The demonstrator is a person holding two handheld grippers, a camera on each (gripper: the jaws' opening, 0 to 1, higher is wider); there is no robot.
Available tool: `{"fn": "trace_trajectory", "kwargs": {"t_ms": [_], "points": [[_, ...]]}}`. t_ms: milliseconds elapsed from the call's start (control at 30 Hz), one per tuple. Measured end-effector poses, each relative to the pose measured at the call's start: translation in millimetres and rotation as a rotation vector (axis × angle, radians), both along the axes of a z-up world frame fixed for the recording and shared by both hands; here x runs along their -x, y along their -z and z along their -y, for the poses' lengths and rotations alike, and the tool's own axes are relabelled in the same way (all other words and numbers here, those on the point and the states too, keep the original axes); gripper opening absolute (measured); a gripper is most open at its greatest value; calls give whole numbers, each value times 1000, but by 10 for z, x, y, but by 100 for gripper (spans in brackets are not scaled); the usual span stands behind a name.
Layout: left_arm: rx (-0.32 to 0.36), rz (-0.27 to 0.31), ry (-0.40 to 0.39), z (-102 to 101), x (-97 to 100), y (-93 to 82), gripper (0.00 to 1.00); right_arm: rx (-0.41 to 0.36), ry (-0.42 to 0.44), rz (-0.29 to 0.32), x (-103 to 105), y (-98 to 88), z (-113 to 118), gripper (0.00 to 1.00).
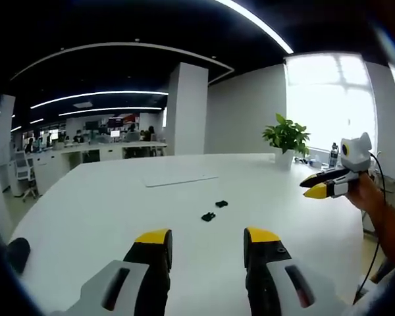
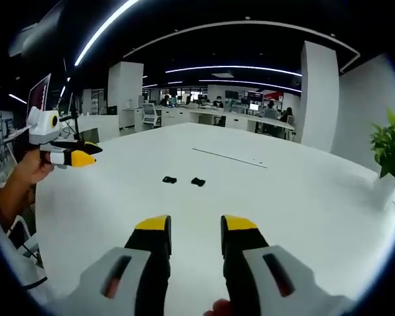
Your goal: Snap the two parts of the plastic buckle together until the buckle closes and remains connected.
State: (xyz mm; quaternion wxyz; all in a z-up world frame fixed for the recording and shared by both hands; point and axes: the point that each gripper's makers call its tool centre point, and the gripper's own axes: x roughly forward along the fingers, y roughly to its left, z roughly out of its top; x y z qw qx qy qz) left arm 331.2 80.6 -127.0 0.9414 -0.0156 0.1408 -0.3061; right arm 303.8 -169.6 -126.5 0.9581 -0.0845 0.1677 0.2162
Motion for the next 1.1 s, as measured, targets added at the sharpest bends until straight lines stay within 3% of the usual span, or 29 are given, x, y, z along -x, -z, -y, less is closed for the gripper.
{"fn": "trace_trajectory", "kwargs": {"t_ms": [367,567,767,1100], "points": [[1,-1,26,97,-181,-6,43,-5,-30,-11,-167,31,-20,30],[19,10,81,198,-227,-55,42,-15,-60,-24,-282,60,-30,29],[9,4,98,252,-305,-25,42,-54,-75,-41,-358,73,-26,29],[-5,-22,129,313,-365,45,39,-16,-89,-44,-506,108,20,27]]}}
